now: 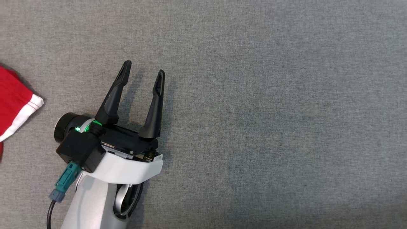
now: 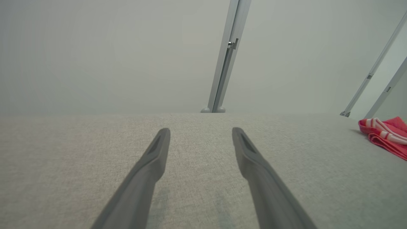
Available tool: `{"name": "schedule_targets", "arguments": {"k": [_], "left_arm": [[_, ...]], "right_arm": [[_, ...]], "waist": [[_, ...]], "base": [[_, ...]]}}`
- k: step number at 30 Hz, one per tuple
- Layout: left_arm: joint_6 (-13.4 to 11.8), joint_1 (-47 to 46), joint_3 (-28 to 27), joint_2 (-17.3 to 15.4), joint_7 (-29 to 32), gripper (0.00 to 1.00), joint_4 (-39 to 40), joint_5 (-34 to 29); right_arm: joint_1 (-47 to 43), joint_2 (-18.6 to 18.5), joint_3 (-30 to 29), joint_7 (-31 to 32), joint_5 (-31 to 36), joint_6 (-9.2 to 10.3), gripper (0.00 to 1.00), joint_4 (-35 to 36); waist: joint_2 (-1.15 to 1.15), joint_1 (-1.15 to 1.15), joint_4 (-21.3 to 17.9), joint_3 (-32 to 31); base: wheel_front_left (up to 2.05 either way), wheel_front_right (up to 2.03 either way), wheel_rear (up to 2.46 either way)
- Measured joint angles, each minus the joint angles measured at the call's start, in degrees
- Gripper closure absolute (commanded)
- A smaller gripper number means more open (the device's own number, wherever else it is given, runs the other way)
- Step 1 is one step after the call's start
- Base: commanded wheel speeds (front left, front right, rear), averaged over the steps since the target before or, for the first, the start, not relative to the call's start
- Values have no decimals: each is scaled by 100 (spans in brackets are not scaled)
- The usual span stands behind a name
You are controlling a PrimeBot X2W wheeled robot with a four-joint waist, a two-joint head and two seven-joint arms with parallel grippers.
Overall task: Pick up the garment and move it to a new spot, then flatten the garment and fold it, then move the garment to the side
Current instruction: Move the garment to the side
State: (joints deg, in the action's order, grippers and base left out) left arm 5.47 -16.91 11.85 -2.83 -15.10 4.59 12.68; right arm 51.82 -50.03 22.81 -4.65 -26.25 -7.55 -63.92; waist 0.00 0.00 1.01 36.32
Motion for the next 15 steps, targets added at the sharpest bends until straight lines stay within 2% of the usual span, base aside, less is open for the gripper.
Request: {"name": "schedule_targets", "arguments": {"k": [7, 15], "left_arm": [[-51, 19, 69, 0, 0, 0, -81, 116], [-162, 220, 214, 2, -1, 0, -204, 353]], "right_arm": [[197, 2, -1, -188, 346, 4, 0, -134], [436, 105, -40, -364, 670, 4, 0, -104]], "waist": [[0, 0, 11, -297], [0, 0, 33, -958]], "base": [[0, 0, 0], [0, 0, 0]]}}
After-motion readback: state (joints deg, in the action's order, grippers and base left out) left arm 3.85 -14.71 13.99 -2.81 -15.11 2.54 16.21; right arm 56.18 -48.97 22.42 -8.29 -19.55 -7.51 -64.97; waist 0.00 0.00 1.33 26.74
